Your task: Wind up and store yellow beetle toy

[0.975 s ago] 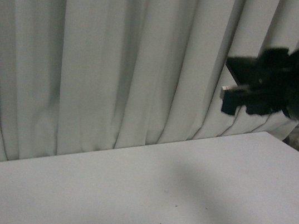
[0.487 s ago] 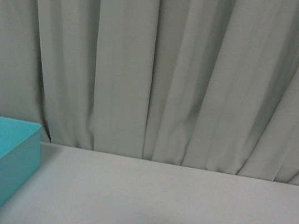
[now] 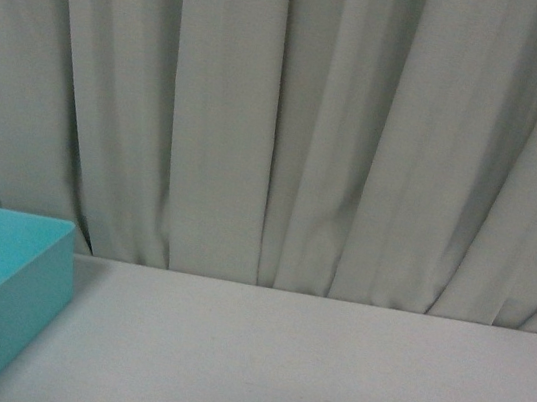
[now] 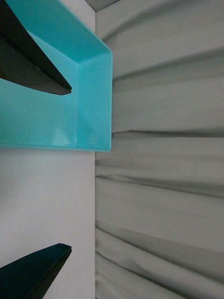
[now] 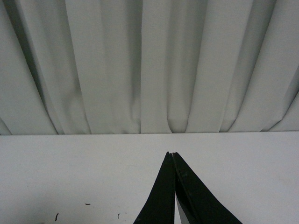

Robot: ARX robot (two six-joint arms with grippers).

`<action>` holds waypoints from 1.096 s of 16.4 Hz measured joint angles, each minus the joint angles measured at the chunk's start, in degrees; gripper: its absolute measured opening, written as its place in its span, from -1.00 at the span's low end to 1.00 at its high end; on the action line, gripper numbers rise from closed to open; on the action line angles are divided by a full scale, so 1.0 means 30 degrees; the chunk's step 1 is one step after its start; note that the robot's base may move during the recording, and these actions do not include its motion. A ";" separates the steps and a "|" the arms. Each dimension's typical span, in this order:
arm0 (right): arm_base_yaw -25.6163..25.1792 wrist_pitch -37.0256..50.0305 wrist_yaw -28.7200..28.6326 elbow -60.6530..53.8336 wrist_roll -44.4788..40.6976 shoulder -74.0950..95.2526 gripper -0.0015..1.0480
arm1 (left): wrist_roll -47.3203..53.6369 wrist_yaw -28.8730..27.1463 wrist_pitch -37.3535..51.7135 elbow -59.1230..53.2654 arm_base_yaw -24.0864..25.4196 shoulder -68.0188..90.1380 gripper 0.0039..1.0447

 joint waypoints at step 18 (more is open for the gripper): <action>0.0000 -1.0360 0.0015 0.0000 0.0007 -1.0404 -0.96 | 0.0000 -0.0007 0.0007 0.0000 0.0000 0.0000 0.88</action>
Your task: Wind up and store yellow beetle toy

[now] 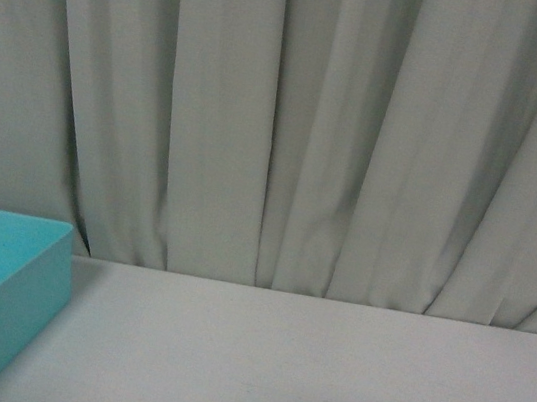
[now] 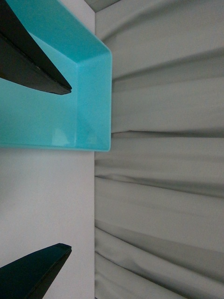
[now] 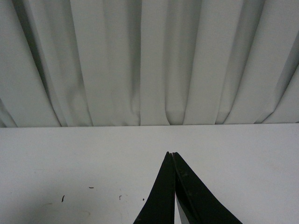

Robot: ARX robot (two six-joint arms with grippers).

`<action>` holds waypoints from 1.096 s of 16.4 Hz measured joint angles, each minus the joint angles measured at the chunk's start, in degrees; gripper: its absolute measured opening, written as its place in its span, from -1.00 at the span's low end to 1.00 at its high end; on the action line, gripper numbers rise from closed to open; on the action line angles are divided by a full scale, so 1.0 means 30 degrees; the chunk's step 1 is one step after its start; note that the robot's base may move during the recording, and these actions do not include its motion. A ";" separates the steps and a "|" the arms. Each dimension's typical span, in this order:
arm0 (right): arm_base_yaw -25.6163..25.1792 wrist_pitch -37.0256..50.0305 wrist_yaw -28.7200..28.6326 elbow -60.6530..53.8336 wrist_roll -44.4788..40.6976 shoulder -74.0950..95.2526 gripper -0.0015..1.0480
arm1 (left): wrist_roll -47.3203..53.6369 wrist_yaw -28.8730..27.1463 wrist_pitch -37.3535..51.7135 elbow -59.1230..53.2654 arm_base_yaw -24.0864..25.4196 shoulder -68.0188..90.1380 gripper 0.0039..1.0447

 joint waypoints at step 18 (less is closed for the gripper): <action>0.0000 0.0160 0.0000 0.0000 0.0000 -0.0029 0.87 | -0.4947 0.1268 -0.6783 0.3993 0.2412 0.6535 0.88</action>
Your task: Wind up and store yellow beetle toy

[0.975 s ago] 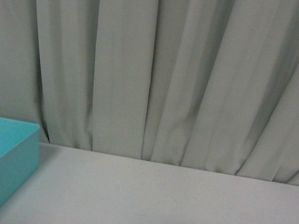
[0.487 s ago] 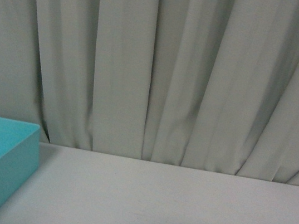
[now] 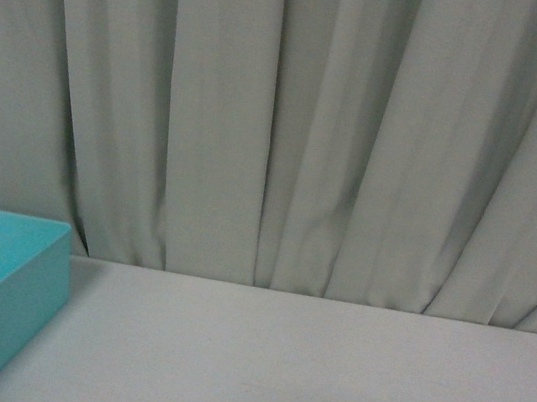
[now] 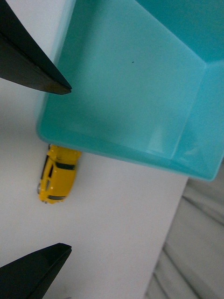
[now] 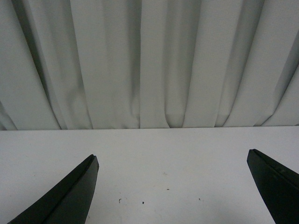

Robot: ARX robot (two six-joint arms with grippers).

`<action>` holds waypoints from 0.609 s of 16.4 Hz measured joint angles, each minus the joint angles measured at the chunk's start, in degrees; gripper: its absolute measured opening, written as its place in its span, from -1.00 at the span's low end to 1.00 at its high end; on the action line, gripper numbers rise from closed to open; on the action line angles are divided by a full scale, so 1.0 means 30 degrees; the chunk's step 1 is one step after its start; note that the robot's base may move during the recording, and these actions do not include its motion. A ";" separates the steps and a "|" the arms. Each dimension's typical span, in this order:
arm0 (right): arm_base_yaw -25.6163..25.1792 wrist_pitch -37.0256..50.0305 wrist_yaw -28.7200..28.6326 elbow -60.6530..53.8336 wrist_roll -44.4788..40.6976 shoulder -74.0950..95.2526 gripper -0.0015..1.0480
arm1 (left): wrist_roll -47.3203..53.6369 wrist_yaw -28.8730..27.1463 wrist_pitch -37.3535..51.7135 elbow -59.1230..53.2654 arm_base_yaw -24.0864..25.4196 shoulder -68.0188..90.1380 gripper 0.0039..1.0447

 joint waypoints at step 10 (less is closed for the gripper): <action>0.0000 0.0000 -0.0007 0.0000 0.0000 0.0015 0.87 | 0.7409 0.4947 0.8590 0.5843 0.0364 1.3340 0.88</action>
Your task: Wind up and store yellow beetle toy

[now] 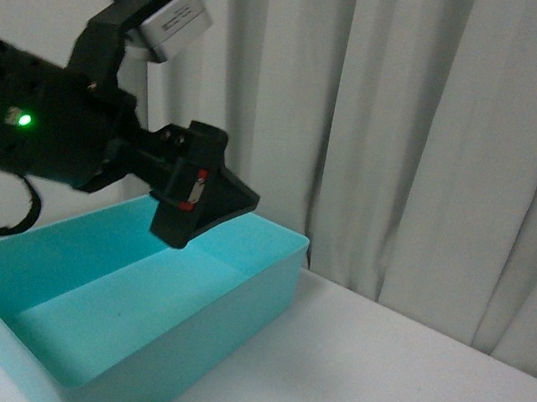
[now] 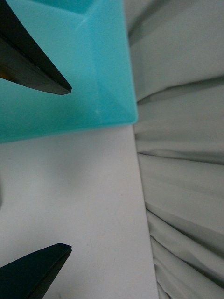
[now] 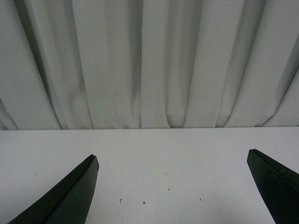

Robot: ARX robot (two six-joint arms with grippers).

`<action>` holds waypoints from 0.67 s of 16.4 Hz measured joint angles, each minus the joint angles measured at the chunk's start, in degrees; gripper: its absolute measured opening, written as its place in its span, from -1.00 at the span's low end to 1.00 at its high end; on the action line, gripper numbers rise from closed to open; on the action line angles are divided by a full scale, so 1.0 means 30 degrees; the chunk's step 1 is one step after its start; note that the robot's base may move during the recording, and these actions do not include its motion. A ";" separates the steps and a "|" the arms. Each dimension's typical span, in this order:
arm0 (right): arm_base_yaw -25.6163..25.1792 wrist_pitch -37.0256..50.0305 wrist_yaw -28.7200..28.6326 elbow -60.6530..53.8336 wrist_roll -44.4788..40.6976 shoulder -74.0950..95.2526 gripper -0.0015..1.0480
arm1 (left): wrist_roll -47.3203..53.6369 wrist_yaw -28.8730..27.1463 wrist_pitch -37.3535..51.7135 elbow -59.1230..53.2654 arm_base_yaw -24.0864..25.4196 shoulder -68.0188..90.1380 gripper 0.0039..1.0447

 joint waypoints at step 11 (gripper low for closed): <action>0.0000 -0.0007 0.0000 0.0000 0.0000 0.0000 0.87 | 2.6804 -0.2834 -1.4877 0.9879 -0.4364 0.8502 0.88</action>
